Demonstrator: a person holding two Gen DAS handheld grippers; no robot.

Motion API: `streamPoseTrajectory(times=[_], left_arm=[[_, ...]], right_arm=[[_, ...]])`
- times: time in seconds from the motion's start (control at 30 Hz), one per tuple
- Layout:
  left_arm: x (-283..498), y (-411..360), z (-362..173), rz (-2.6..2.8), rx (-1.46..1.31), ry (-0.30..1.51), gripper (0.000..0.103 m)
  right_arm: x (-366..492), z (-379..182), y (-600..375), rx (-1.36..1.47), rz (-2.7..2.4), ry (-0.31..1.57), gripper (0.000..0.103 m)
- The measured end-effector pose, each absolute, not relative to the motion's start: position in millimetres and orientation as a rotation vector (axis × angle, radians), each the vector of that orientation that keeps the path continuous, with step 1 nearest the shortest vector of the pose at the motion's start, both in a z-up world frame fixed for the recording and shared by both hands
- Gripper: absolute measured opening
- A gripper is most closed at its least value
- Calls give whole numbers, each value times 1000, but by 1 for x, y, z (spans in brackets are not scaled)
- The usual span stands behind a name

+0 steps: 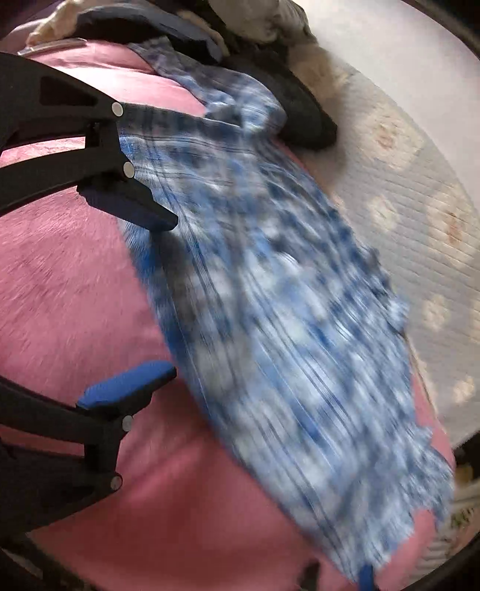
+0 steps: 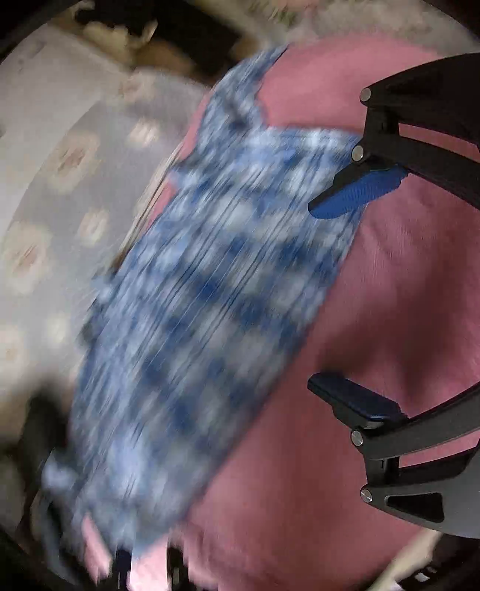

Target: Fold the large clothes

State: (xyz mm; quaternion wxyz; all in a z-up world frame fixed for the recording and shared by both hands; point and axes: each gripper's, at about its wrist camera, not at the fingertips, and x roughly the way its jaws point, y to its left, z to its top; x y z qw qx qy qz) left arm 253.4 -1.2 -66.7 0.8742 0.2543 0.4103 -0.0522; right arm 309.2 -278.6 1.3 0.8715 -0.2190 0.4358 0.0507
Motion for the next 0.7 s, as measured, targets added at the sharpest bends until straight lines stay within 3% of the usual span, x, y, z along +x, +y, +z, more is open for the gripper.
streamPoseTrajectory(times=[0.07, 0.2, 0.23, 0.27, 0.3, 0.33, 0.37, 0.43, 0.7], left_arm=[[259, 4, -69, -99, 531, 831, 81], [267, 21, -69, 7, 581, 763, 81], [272, 29, -70, 37, 582, 763, 79], [277, 39, -70, 51, 553, 775, 71], [281, 50, -67, 55, 511, 790, 59], [282, 58, -66, 72, 495, 795, 22], [282, 63, -66, 106, 515, 789, 12], [277, 68, -66, 94, 511, 794, 7], [238, 77, -51, 39, 430, 824, 5]], right_arm=[[314, 3, -283, -456, 85, 876, 87], [322, -4, -287, -595, 24, 773, 87], [326, -4, -289, -602, 16, 767, 83], [329, -3, -291, -600, 11, 777, 60], [335, -6, -297, -580, 3, 825, 46], [340, -6, -298, -562, -4, 851, 23], [341, -6, -303, -530, -3, 868, 17], [341, 0, -307, -491, 4, 860, 8], [311, 9, -323, -438, 92, 897, 5]])
